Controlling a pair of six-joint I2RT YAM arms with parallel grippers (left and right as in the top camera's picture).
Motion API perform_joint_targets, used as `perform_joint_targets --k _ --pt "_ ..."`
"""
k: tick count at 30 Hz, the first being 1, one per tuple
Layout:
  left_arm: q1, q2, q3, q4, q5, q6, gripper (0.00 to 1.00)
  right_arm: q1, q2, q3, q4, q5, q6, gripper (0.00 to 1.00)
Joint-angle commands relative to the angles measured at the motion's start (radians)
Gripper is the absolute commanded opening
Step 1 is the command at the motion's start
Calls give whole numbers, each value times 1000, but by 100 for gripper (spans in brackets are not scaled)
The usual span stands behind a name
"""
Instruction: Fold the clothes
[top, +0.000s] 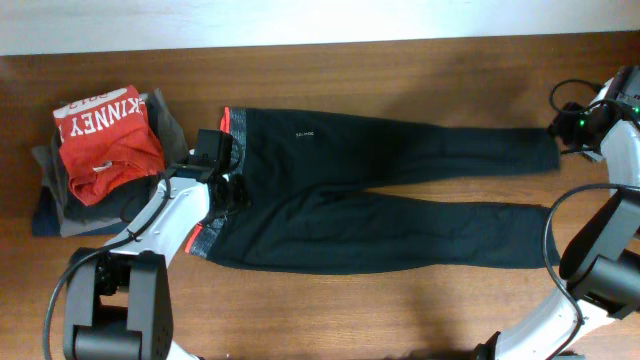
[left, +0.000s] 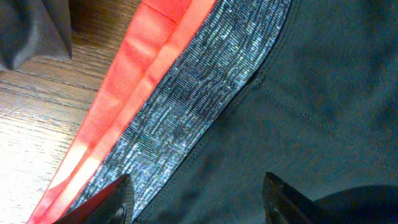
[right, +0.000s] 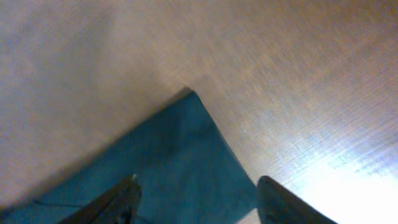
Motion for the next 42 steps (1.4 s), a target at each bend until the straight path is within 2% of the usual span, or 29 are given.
perform_joint_targets --k 1,7,20,23,31,36,39,42 --pt "-3 6 8 -3 -10 10 66 -4 -17 5 -64 68 5 69" --pt "-3 6 8 -48 -10 14 68 -4 -31 8 -205 12 26 75" --pt "-3 5 8 -226 -11 25 69 -5 -218 -22 -575 -19 41 77" --pt "-3 5 8 -267 -10 25 69 -5 -284 -91 -573 -18 62 78" --pt "-3 -42 -4 -323 -14 32 69 -4 -524 -418 -479 -27 117 80" --pt "-3 -201 -77 -326 -15 26 69 -4 -663 -589 -402 -55 124 80" --pt "5 -320 -151 -306 -65 -43 69 -3 -704 -634 -369 -68 122 80" --pt "44 -418 -240 -241 -93 -126 74 -3 -710 -642 -366 -68 102 81"
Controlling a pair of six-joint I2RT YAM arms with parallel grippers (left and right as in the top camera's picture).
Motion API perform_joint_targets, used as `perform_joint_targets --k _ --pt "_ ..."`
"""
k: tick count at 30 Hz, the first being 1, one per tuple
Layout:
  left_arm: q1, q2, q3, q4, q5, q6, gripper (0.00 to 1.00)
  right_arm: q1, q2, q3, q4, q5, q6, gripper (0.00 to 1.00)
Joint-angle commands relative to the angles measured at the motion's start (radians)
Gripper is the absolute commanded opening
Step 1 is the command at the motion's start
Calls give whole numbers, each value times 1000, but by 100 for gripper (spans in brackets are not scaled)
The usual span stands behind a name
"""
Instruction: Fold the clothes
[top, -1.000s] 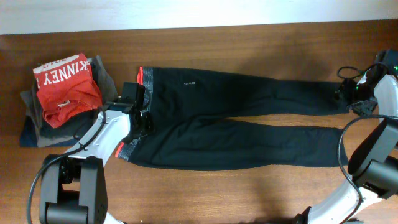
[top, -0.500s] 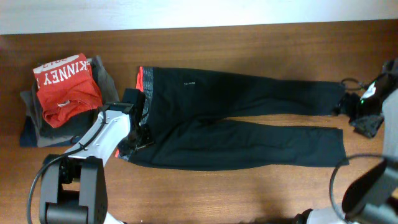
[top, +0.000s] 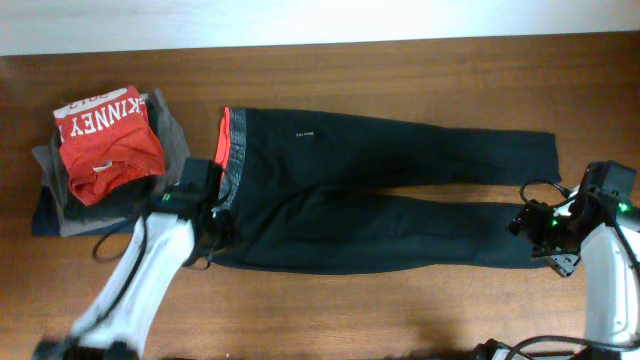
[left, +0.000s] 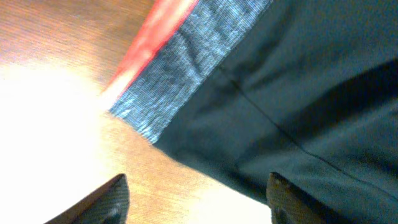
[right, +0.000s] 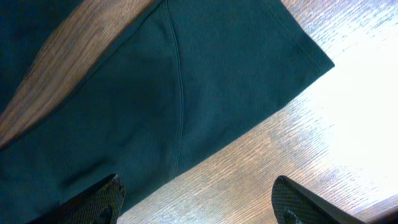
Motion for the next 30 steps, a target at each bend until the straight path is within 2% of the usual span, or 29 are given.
perform_joint_targets --k 1,9,14,15,17,19,30 --pt "49 -104 -104 61 -51 -111 75 -3 -19 -13 8 -14 -17 81" --pt "134 -113 -291 324 6 -147 74 -3 -19 -13 15 -14 -18 81" --pt "134 -113 -331 401 23 -147 73 -3 -19 -13 15 -14 -18 81" --pt "134 -113 -343 420 25 -147 68 -3 -19 -13 15 -14 -18 81" --pt "134 -113 -355 427 25 -148 61 -3 -19 -13 15 -14 -18 81" --pt "134 -113 -361 426 25 -148 58 -3 -19 -13 14 -14 -22 82" --pt "134 -113 -400 513 26 -151 56 -3 -19 -13 14 -14 -22 82"
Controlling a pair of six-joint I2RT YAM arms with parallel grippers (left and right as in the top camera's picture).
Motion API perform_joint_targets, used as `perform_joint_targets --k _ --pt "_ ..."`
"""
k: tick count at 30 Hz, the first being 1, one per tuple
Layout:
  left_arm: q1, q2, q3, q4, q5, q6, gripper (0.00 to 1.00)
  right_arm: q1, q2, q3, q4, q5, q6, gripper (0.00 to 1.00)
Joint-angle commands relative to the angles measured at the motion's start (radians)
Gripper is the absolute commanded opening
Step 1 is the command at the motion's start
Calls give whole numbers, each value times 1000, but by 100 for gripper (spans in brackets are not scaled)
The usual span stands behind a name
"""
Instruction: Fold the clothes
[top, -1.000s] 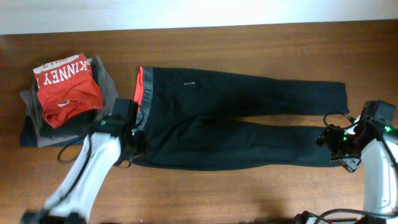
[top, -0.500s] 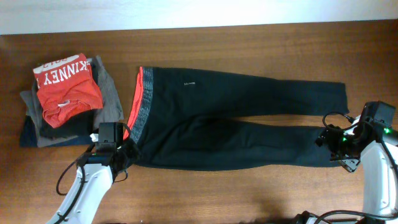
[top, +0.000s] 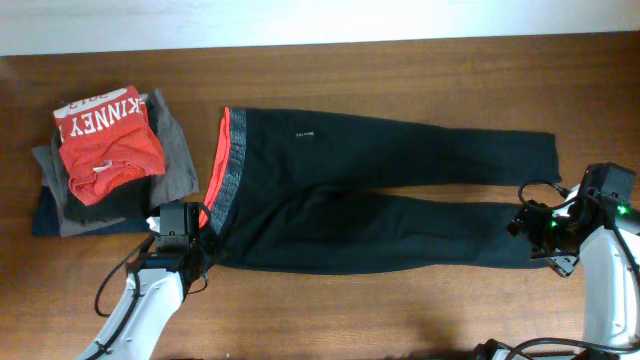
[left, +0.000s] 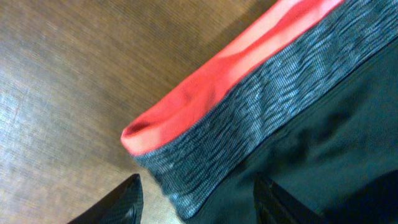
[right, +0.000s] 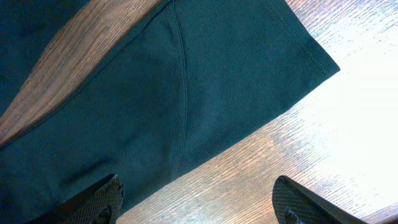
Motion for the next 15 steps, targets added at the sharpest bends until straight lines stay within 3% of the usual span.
perform_joint_targets --k 1,7,9,15 --pt "5 2 -31 12 11 -10 56 -3 -15 -8 2 -5 -4 81" --pt "5 18 -32 37 15 -10 56 -3 -15 -8 3 -5 -4 82" --pt "5 31 -32 55 20 -10 44 -3 -15 -8 3 -5 -4 82" --pt "5 66 -32 90 34 -9 29 -3 -15 -8 3 -5 -7 81"
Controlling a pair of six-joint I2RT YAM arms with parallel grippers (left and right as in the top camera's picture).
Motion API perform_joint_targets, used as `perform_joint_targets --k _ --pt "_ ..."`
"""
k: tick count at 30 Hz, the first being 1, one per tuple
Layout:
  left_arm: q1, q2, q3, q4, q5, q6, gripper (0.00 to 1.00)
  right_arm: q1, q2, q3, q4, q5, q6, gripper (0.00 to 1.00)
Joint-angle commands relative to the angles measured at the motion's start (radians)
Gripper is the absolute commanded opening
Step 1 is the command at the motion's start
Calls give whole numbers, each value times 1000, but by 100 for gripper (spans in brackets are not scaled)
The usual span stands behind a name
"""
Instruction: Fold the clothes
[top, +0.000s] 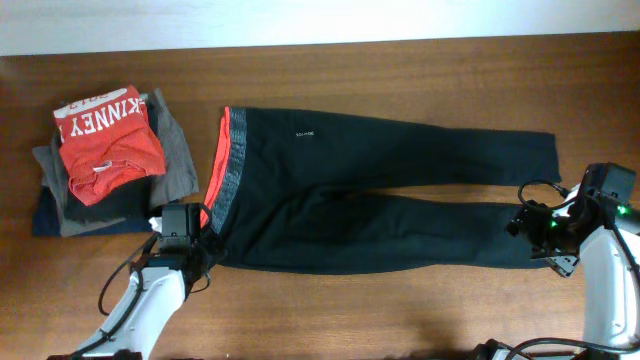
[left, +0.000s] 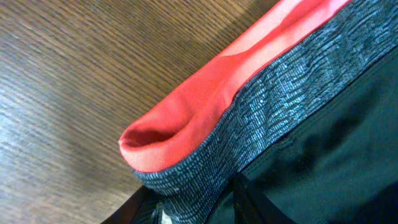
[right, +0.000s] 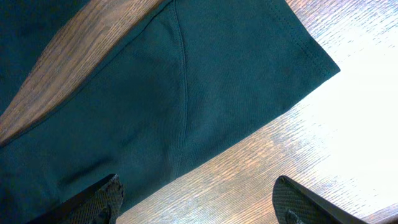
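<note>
Black leggings (top: 380, 200) lie flat across the wooden table (top: 400, 70), waist to the left and both legs running right. The waistband (top: 222, 165) is grey with an orange lining. My left gripper (top: 192, 245) is at the waistband's near corner. In the left wrist view its fingers press either side of the grey band (left: 205, 155), so the left gripper (left: 193, 208) is shut on it. My right gripper (top: 535, 238) hovers at the near leg's cuff (right: 236, 81). The right gripper (right: 199, 202) is open, with bare wood between its fingers.
A pile of folded clothes topped by a red printed shirt (top: 105, 135) sits at the left, just beyond the waistband. The far leg's cuff (top: 545, 150) lies near the right edge. A pale wall strip (top: 300, 20) borders the table's far side.
The left gripper's fingers have drawn together onto the near corner of the waistband, which was between them while they stood open. The right gripper has stayed open over the near cuff.
First my left gripper was open over the waistband's middle and my right was open at the far leg's cuff. Then the left was nearer the near corner and the right was over the near cuff. Later the left straddled that corner, and now grips it.
</note>
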Motion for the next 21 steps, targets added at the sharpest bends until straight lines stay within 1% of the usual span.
perform_joint_targets --k 1,3,4,9,14,16,21 --pt "5 24 -8 9 20 -3 24 -3 -15 -8 2 -5 -2 81" --pt "5 24 -8 6 21 -3 4 -3 -15 -8 2 -5 -2 81" --pt "5 24 -8 5 24 -3 1 -3 -15 -8 2 -3 -2 81" --pt "5 15 -8 -31 27 3 1 -4 -15 -8 -2 -2 1 81" --pt "5 0 -8 -55 23 8 1 -4 -7 -37 15 -2 48 81" --pt "5 0 -8 -56 24 8 0 -4 -3 -71 52 -1 63 82" --pt "6 0 -8 -130 6 31 0 -33 20 -204 236 11 102 81"
